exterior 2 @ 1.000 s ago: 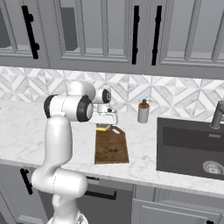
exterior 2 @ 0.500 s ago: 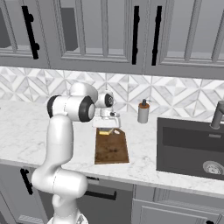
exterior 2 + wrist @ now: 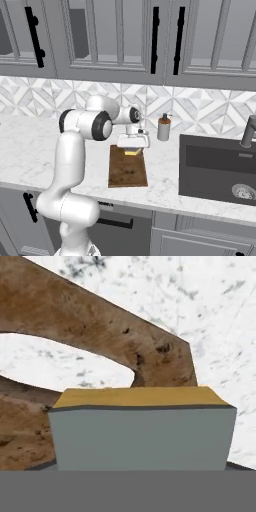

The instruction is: Pick up the sponge from the counter and clean the cutting board by briefly scrubbing or pressing down on the cutting board. Once finished, release the sponge.

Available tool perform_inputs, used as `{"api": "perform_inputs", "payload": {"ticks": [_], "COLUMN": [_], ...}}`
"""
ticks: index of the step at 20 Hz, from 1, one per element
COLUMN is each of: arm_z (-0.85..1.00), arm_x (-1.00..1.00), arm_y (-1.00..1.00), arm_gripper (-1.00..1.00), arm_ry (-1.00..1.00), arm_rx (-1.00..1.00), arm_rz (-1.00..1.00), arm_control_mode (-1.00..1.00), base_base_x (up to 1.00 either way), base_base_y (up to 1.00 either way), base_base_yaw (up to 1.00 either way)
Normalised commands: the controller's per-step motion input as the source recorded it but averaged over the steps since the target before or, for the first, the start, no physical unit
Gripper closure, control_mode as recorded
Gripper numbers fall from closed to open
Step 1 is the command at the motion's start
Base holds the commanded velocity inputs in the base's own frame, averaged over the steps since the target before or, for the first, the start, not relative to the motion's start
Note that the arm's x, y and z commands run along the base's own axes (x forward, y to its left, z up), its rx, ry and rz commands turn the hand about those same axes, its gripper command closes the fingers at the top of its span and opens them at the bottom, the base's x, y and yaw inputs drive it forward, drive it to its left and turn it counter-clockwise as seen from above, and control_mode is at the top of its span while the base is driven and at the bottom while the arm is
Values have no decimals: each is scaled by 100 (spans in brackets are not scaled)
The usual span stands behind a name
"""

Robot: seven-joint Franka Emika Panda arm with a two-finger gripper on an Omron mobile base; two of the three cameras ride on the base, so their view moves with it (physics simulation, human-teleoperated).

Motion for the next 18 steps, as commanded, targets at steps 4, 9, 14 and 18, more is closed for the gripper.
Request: {"api": "perform_inputs", "payload": {"ticks": [4, 9, 14, 18], "arm_z": [-83, -59, -23, -100], "arm_x": [-27, -91, -90, -27], "arm_y": [-46, -24, -32, 11], "arm_gripper": [100, 100, 100, 100], "arm_ry": [1, -9, -32, -16], "arm_rx": [0, 6, 14, 0], "arm_rz": [0, 0, 0, 0], "arm_control_mode": [-100, -100, -100, -100], "base_base_x": [0, 0, 0, 0], "base_base_y": [0, 0, 0, 0], "base_base_yaw": [0, 0, 0, 0]}}
